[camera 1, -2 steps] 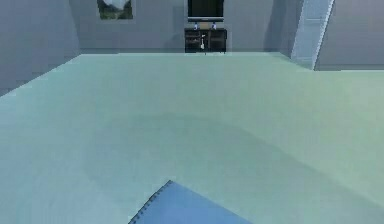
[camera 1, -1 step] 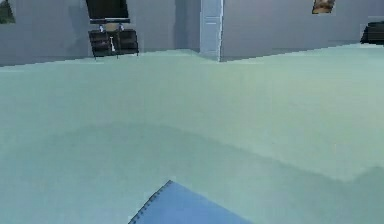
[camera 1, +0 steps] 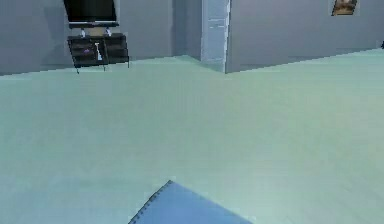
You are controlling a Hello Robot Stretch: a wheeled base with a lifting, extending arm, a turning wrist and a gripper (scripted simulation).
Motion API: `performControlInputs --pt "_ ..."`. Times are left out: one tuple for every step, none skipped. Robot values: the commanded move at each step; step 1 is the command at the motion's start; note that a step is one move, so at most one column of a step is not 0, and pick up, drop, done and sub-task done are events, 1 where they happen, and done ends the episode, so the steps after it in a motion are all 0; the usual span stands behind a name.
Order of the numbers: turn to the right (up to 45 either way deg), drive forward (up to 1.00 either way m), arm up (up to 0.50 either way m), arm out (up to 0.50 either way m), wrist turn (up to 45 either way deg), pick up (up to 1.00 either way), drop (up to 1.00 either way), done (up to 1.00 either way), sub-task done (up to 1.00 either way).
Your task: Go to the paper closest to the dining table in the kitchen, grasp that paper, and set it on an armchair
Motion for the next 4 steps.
performControlInputs --pt "0.0 1.00 0.00 0.00 0.0 0.00 0.00 0.00 0.00" --pt "0.0 1.00 0.00 0.00 0.0 0.00 0.00 0.00 0.00" --pt "0.0 1.00 0.00 0.00 0.0 0.00 0.00 0.00 0.00" --pt "0.0 1.00 0.00 0.00 0.0 0.00 0.00 0.00 0.00"
